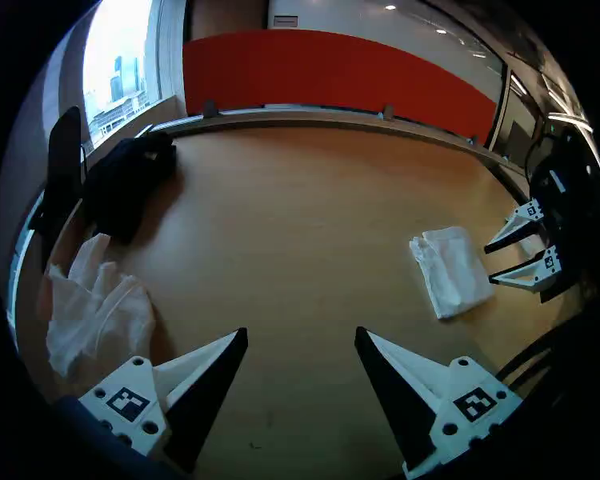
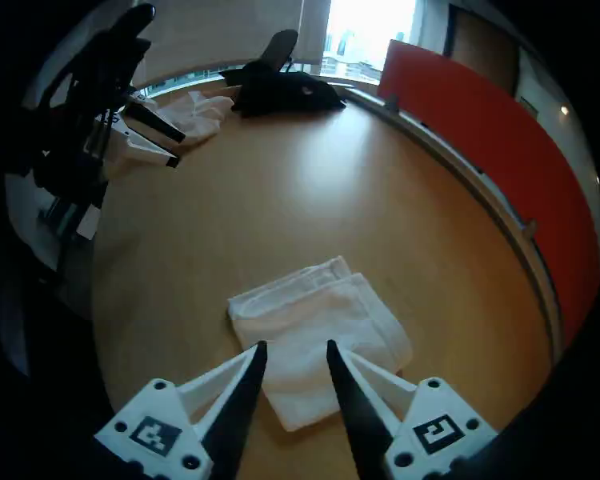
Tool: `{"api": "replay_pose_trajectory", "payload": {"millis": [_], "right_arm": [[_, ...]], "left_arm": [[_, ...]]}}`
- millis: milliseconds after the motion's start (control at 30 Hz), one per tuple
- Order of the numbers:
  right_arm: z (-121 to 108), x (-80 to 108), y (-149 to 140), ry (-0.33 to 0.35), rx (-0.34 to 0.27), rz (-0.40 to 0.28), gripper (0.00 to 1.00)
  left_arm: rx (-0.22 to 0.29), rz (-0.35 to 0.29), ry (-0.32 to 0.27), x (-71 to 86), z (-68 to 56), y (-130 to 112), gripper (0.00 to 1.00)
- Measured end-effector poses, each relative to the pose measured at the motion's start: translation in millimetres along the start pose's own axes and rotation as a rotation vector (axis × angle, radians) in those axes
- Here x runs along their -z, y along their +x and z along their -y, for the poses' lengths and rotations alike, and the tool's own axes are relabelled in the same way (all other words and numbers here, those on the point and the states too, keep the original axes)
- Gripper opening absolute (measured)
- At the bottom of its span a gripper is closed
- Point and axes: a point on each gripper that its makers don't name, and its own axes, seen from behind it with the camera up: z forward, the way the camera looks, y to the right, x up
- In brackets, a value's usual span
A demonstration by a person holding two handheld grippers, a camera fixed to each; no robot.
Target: Fold towel
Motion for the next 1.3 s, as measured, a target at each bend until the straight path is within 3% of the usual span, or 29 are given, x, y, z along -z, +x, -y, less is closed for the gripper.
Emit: {"api": "replay_pose_trajectory", "payload": {"millis": [100,1300], "right_arm": [[0,0.5,-3,0.002,-0.024,-0.001,0.77],[2,1.2,-88,-0.052,-0.150,0.113,0.75]], "left_arm": [[-0.004,-0.005,0.002,0.7,-0.2,2,1.00],[-0.016,-0.008,-0.009,0.9,-7.3,0,1.00]]}}
